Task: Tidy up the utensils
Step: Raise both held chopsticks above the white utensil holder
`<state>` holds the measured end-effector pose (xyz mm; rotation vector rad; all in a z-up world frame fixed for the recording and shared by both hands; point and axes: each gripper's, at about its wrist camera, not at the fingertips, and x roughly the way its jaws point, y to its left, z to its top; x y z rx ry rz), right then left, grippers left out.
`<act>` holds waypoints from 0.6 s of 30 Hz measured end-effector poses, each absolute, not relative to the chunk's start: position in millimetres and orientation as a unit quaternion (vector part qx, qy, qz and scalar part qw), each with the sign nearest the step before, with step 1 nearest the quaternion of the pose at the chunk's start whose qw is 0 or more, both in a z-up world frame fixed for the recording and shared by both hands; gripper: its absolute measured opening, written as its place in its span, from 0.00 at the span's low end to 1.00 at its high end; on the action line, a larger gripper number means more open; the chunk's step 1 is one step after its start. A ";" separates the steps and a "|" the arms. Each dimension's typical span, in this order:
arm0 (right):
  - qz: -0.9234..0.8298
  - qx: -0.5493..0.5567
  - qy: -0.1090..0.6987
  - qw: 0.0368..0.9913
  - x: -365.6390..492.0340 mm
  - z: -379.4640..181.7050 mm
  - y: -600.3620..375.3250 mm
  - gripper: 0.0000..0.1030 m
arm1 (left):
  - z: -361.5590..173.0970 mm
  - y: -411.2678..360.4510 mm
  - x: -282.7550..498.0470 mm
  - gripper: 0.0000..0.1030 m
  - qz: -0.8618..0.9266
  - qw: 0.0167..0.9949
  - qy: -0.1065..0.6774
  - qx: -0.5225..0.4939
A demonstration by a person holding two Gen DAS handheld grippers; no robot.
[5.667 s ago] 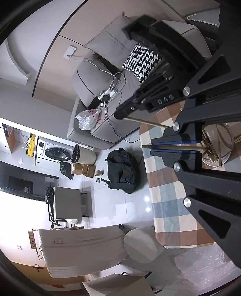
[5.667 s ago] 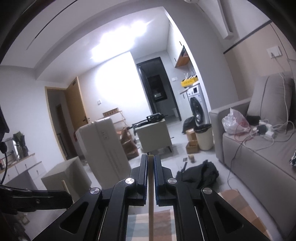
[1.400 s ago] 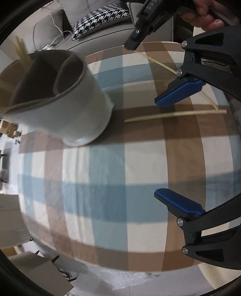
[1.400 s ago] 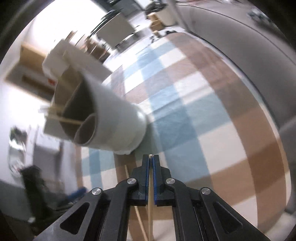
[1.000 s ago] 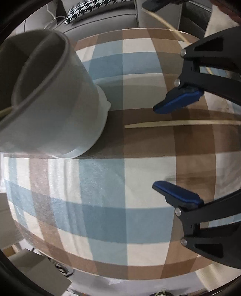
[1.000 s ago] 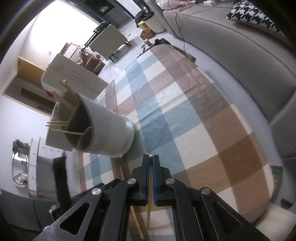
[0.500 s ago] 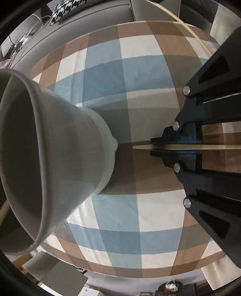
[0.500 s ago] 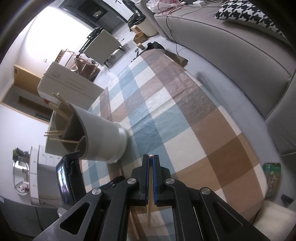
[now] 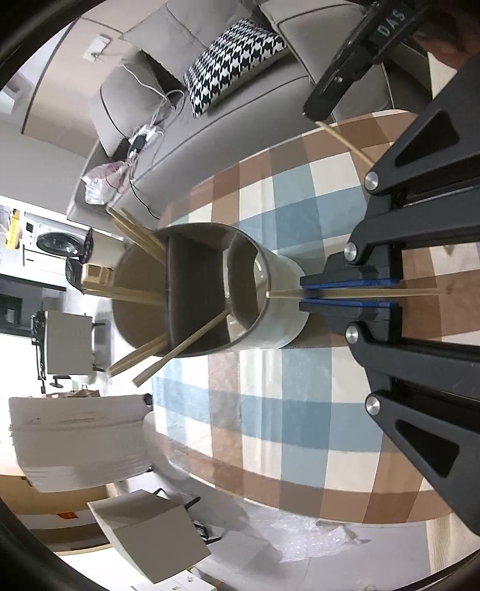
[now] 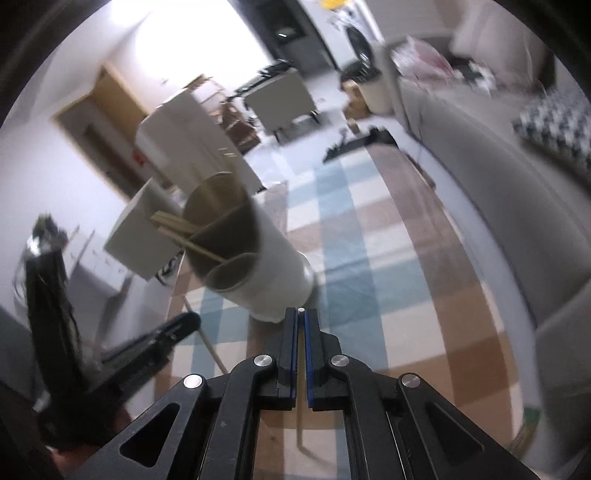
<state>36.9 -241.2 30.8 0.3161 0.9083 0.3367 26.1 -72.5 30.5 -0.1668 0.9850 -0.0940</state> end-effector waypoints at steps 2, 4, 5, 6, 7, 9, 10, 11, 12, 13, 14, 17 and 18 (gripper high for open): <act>0.171 0.140 0.419 0.881 31.4 36.3 -233.9 0.02 | 29.1 -76.8 25.5 0.01 -0.048 0.879 0.467 -0.080; 0.173 0.115 0.410 0.888 25.3 40.0 -224.2 0.02 | 33.2 -63.1 29.7 0.01 -0.050 0.880 0.465 -0.078; 0.175 0.113 0.409 0.889 23.0 40.1 -221.9 0.02 | 34.7 -65.2 28.1 0.01 -0.053 0.881 0.464 -0.075; 0.175 0.110 0.409 0.889 20.7 39.8 -219.4 0.02 | 30.7 -69.2 27.8 0.01 -0.058 0.882 0.462 -0.075; 0.174 0.107 0.407 0.890 18.6 39.7 -217.8 0.02 | 34.8 -69.9 24.0 0.01 -0.060 0.883 0.460 -0.075; 0.175 0.100 0.403 0.893 14.0 40.6 -214.7 0.02 | 39.2 -69.0 21.3 0.01 -0.067 0.883 0.458 -0.079; 0.174 0.097 0.401 0.894 12.4 42.0 -213.5 0.02 | 42.8 -68.0 20.4 0.01 -0.071 0.885 0.454 -0.078; 0.174 0.096 0.399 0.895 10.9 43.6 -213.1 0.02 | 45.9 -67.6 19.3 0.01 -0.074 0.887 0.449 -0.076; 0.173 0.095 0.394 0.897 9.4 46.2 -212.5 0.02 | 49.2 -67.5 17.4 0.01 -0.078 0.888 0.447 -0.074; 0.172 0.095 0.390 0.899 8.0 49.1 -212.2 0.02 | 52.0 -66.7 17.0 0.01 -0.082 0.889 0.444 -0.073; 0.171 0.095 0.386 0.902 7.2 51.1 -212.3 0.02 | 54.4 -65.7 16.3 0.01 -0.085 0.890 0.441 -0.073; 0.169 0.093 0.372 0.908 3.8 59.9 -211.6 0.02 | 58.8 -63.1 14.9 0.01 -0.092 0.893 0.436 -0.070; 0.167 0.091 0.370 0.910 3.5 62.1 -211.3 0.02 | 60.7 -62.1 14.6 0.01 -0.094 0.894 0.433 -0.067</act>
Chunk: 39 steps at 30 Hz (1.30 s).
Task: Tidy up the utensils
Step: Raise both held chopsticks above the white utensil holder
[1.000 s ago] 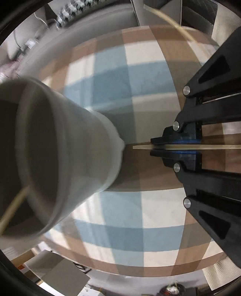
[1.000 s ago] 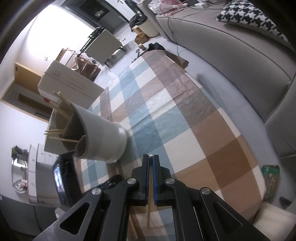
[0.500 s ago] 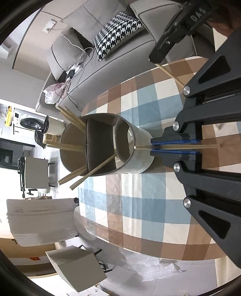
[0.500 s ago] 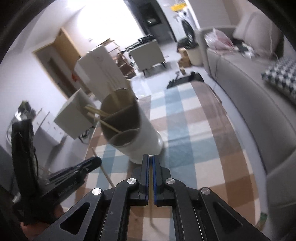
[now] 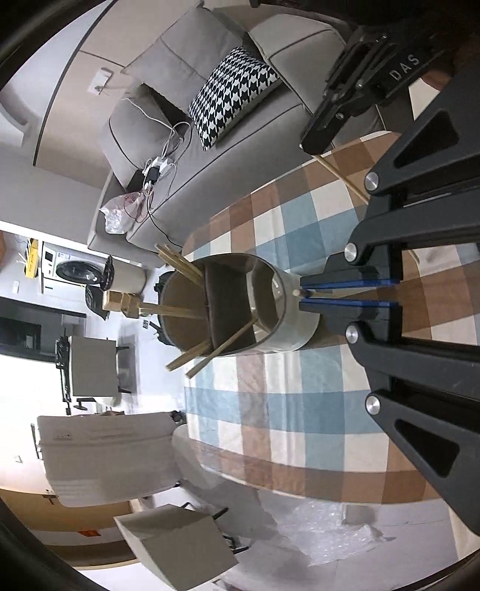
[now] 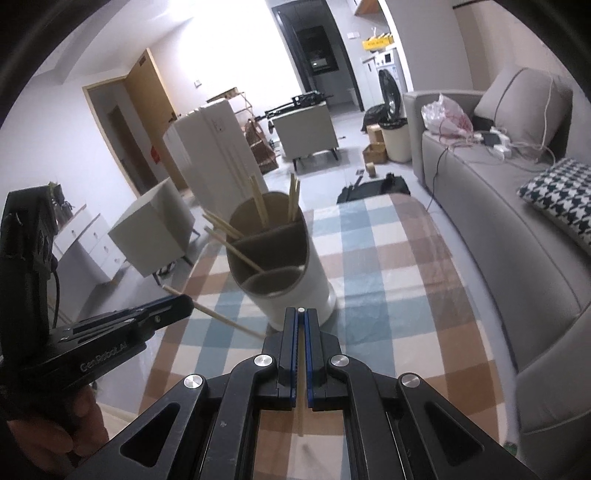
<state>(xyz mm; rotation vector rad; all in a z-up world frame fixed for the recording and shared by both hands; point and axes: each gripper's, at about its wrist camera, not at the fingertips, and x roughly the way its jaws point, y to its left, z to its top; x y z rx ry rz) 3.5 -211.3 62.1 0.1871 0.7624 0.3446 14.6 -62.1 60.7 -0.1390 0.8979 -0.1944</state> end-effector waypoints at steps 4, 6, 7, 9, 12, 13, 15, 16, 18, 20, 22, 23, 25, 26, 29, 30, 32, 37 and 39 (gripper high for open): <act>0.158 0.085 0.358 0.916 2.2 71.7 -212.5 0.02 | 65.8 -56.1 13.0 0.00 -0.102 0.895 0.429 -0.068; 0.152 0.091 0.355 0.918 1.9 74.6 -216.3 0.02 | 69.0 -54.7 11.8 0.00 -0.104 0.896 0.428 -0.062; 0.151 0.094 0.352 0.919 2.4 76.4 -217.9 0.02 | 71.1 -54.8 11.1 0.00 -0.106 0.896 0.427 -0.058; 0.145 0.096 0.351 0.920 3.3 80.2 -218.7 0.02 | 74.6 -55.0 10.2 0.00 -0.110 0.897 0.426 -0.051; 0.147 0.093 0.343 0.923 4.2 88.0 -217.5 0.02 | 83.0 -52.8 10.0 0.00 -0.119 0.895 0.426 -0.054; 0.149 0.090 0.338 0.925 4.9 93.4 -215.7 0.02 | 86.3 -52.0 9.5 0.00 -0.120 0.896 0.424 -0.055; 0.154 0.087 0.330 0.927 5.6 101.3 -212.5 0.02 | 94.3 -50.8 9.0 0.00 -0.124 0.897 0.421 -0.056; 0.159 0.084 0.325 0.928 7.2 107.9 -209.4 0.02 | 100.3 -50.7 8.8 0.00 -0.127 0.898 0.417 -0.055; 0.166 0.072 0.316 0.931 8.9 117.0 -204.0 0.02 | 111.5 -50.8 9.0 0.00 -0.133 0.900 0.410 -0.056; 0.172 0.065 0.307 0.934 13.9 128.4 -199.3 0.02 | 120.6 -51.4 10.4 0.00 -0.138 0.902 0.406 -0.056; 0.177 0.064 0.297 0.936 20.4 141.0 -196.4 0.02 | 136.2 -51.3 13.9 0.00 -0.145 0.904 0.397 -0.061; 0.179 0.064 0.293 0.937 22.9 145.8 -195.8 0.02 | 142.6 -50.7 16.6 0.00 -0.147 0.905 0.393 -0.064; 0.182 0.060 0.282 0.940 31.0 160.1 -193.0 0.02 | 155.3 -50.4 22.3 0.00 -0.151 0.909 0.383 -0.064; 0.185 0.058 0.274 0.942 36.0 168.5 -191.4 0.02 | 162.3 -50.7 25.7 0.00 -0.152 0.911 0.378 -0.061; 0.191 0.045 0.256 0.946 48.2 191.0 -185.5 0.02 | 181.0 -48.0 38.5 0.00 -0.155 0.916 0.365 -0.063; 0.193 0.040 0.251 0.948 53.1 198.6 -183.2 0.02 | 186.2 -47.2 43.8 0.00 -0.154 0.917 0.362 -0.061; 0.197 0.032 0.240 0.950 65.4 214.1 -178.0 0.02 | 192.9 -44.2 55.5 0.00 -0.154 0.919 0.357 -0.062; 0.209 0.017 0.229 0.951 95.8 232.2 -163.8 0.02 | 199.9 -42.4 81.9 0.00 -0.155 0.925 0.344 -0.052; 0.212 0.014 0.230 0.950 106.3 231.4 -160.7 0.02 | 197.5 -41.4 94.6 0.00 -0.157 0.925 0.342 -0.050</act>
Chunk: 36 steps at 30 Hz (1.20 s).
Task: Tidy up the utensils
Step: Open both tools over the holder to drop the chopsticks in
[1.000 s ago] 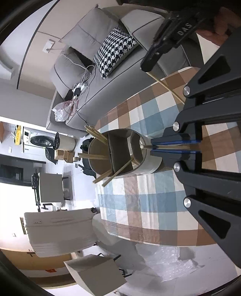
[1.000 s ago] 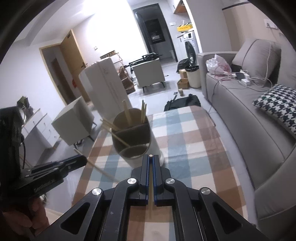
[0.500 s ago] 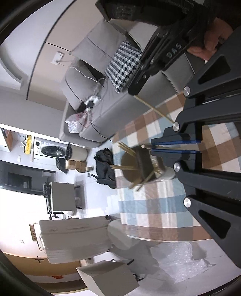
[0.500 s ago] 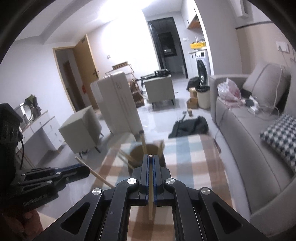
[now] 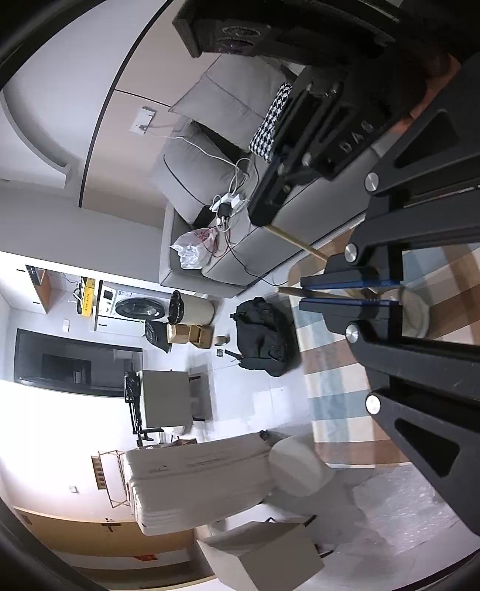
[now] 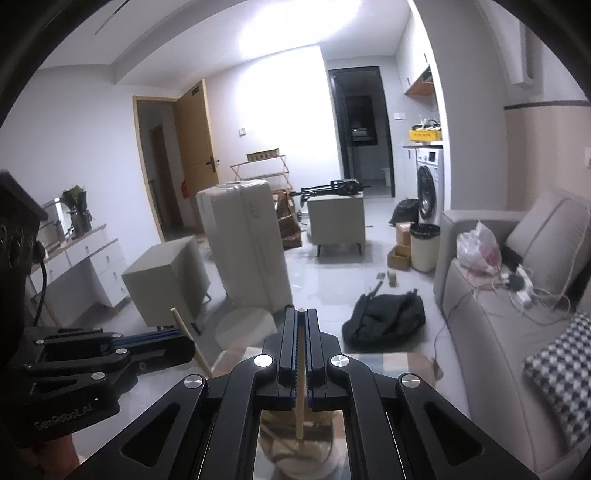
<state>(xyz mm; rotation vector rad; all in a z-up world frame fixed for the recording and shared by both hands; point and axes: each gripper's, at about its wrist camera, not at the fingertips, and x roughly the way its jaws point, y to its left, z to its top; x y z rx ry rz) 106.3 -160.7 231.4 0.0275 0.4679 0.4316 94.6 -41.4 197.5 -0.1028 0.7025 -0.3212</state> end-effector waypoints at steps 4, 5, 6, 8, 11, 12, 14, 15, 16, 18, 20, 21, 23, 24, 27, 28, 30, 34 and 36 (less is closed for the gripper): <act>0.213 0.009 0.237 0.948 134.5 220.2 -152.2 0.02 | 186.4 -41.0 116.0 0.00 -0.159 0.924 0.345 -0.048; 0.213 0.012 0.240 0.947 140.7 217.0 -152.3 0.02 | 181.4 -40.0 120.8 0.00 -0.160 0.923 0.347 -0.048; 0.210 0.015 0.243 0.947 147.5 212.4 -153.3 0.02 | 177.0 -40.1 125.2 0.00 -0.160 0.922 0.350 -0.048; 0.211 0.022 0.251 0.945 159.5 203.6 -155.4 0.02 | 165.8 -39.3 136.3 0.00 -0.163 0.918 0.358 -0.049; 0.207 0.023 0.262 0.942 173.6 189.1 -156.2 0.02 | 150.4 -40.0 147.2 0.00 -0.168 0.912 0.370 -0.056; 0.210 0.025 0.268 0.940 177.6 184.1 -155.6 0.02 | 146.2 -39.9 150.2 0.00 -0.170 0.910 0.374 -0.059; 0.211 0.022 0.279 0.937 182.3 176.0 -152.7 0.02 | 138.1 -39.0 152.2 0.00 -0.176 0.906 0.381 -0.062; 0.214 0.021 0.285 0.934 184.5 169.2 -151.3 0.02 | 134.1 -38.1 151.8 0.00 -0.175 0.904 0.385 -0.063; 0.213 0.020 0.290 0.933 186.1 165.5 -150.8 0.02 | 132.0 -35.3 150.5 0.00 -0.177 0.902 0.389 -0.069; 0.213 0.019 0.305 0.928 190.0 152.4 -149.8 0.02 | 129.6 -30.5 148.7 0.00 -0.176 0.898 0.396 -0.078; 0.224 0.025 0.321 0.920 192.0 142.9 -150.9 0.06 | 129.1 -24.7 146.8 0.00 -0.171 0.895 0.403 -0.090; 0.226 0.029 0.330 0.916 192.3 139.5 -151.9 0.06 | 129.2 -22.1 145.4 0.00 -0.169 0.893 0.407 -0.095; 0.240 0.038 0.333 0.911 189.1 136.4 -154.9 0.13 | 129.2 -20.0 143.6 0.01 -0.154 0.889 0.421 -0.087; 0.235 0.034 0.329 0.914 184.7 137.5 -156.5 0.23 | 130.1 -19.8 141.7 0.04 -0.148 0.889 0.426 -0.083; 0.230 0.033 0.319 0.919 171.7 144.1 -161.2 0.29 | 137.7 -18.0 130.0 0.20 -0.129 0.894 0.422 -0.076; 0.226 0.036 0.319 0.920 166.2 147.8 -165.1 0.29 | 141.3 -18.1 128.3 0.26 -0.125 0.896 0.418 -0.077; 0.219 0.045 0.318 0.921 160.0 153.1 -171.0 0.31 | 149.3 -16.2 119.0 0.37 -0.116 0.901 0.411 -0.077; 0.211 0.061 0.306 0.927 135.8 168.1 -186.5 0.45 | 159.6 -10.3 102.7 0.48 -0.089 0.911 0.396 -0.078; 0.210 0.066 0.300 0.928 122.3 174.8 -190.7 0.47 | 167.7 -9.1 88.4 0.52 -0.077 0.914 0.391 -0.079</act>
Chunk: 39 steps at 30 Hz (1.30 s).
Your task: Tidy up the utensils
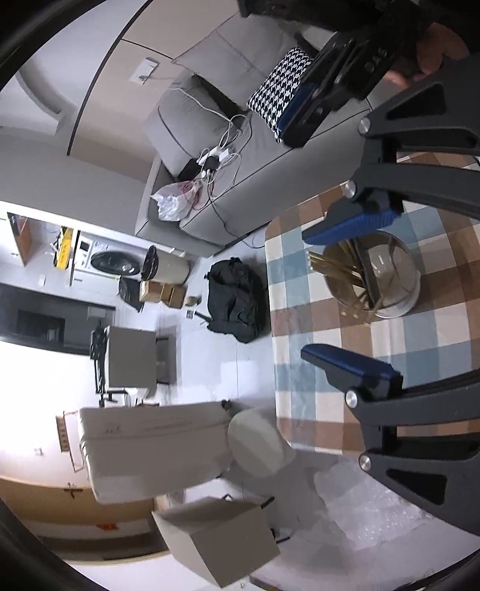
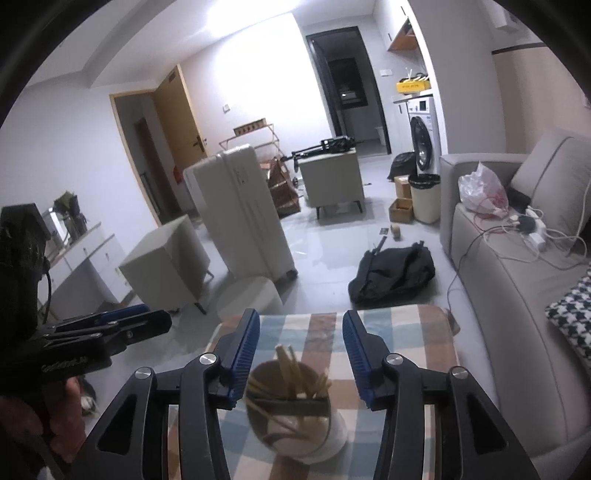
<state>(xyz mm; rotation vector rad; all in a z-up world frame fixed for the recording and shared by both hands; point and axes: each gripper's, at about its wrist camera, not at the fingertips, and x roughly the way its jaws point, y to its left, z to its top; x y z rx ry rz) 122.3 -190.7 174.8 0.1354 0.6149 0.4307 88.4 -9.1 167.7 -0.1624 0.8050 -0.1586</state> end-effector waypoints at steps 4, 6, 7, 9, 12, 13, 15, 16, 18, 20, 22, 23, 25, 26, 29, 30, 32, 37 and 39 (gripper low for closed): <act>0.215 0.073 0.283 0.932 90.5 187.6 -195.8 0.58 | 180.4 -10.0 61.6 0.66 -0.060 0.926 0.367 -0.060; 0.221 0.074 0.273 0.933 74.4 193.3 -196.6 0.62 | 184.5 -8.7 50.2 0.73 -0.050 0.933 0.352 -0.057; 0.223 0.075 0.266 0.935 66.3 196.0 -197.6 0.66 | 186.5 -8.4 43.5 0.74 -0.048 0.935 0.346 -0.057; 0.225 0.077 0.256 0.937 51.4 198.6 -199.9 0.71 | 187.9 -8.8 34.6 0.77 -0.043 0.938 0.339 -0.055; 0.232 0.078 0.247 0.938 32.1 200.4 -200.4 0.77 | 186.1 -11.5 25.4 0.82 -0.035 0.941 0.333 -0.049; 0.233 0.079 0.242 0.938 23.8 200.3 -201.1 0.81 | 185.6 -11.8 21.3 0.83 -0.029 0.942 0.331 -0.047; 0.234 0.079 0.239 0.939 13.7 199.4 -201.6 0.83 | 183.8 -11.2 16.1 0.84 -0.023 0.943 0.328 -0.046; 0.234 0.080 0.237 0.940 7.3 198.2 -202.6 0.84 | 182.8 -12.1 15.8 0.84 -0.021 0.944 0.327 -0.047; 0.231 0.083 0.237 0.940 -0.2 195.2 -205.6 0.88 | 182.3 -10.5 10.4 0.86 -0.014 0.945 0.324 -0.052; 0.225 0.087 0.234 0.942 -8.5 191.8 -209.0 0.91 | 181.7 -11.2 5.4 0.88 -0.010 0.946 0.319 -0.054; 0.220 0.090 0.236 0.942 -13.7 188.0 -212.0 0.92 | 180.9 -12.7 1.7 0.90 -0.009 0.948 0.315 -0.053; 0.217 0.089 0.236 0.943 -15.7 186.6 -212.8 0.93 | 179.9 -14.7 -1.4 0.90 -0.008 0.948 0.314 -0.051; 0.211 0.090 0.237 0.944 -21.7 183.4 -213.6 0.95 | 177.8 -17.0 -6.3 0.91 -0.009 0.949 0.311 -0.053; 0.211 0.089 0.237 0.944 -25.2 182.7 -212.9 0.95 | 175.9 -17.8 -8.6 0.91 -0.008 0.949 0.311 -0.053; 0.206 0.082 0.232 0.947 -37.1 181.0 -211.9 0.98 | 170.1 -17.4 -15.9 0.92 -0.006 0.949 0.311 -0.056; 0.206 0.080 0.231 0.947 -39.9 180.4 -211.4 0.99 | 168.6 -17.2 -17.8 0.92 -0.006 0.949 0.311 -0.058; 0.205 0.076 0.231 0.948 -44.8 178.7 -209.7 0.99 | 166.1 -18.4 -21.3 0.92 -0.005 0.948 0.312 -0.057; 0.204 0.070 0.234 0.948 -53.3 174.2 -209.2 1.00 | 163.0 -19.6 -29.5 0.92 -0.003 0.948 0.313 -0.058; 0.201 0.066 0.236 0.948 -56.7 173.3 -208.8 1.00 | 162.3 -19.7 -32.7 0.92 -0.002 0.948 0.312 -0.058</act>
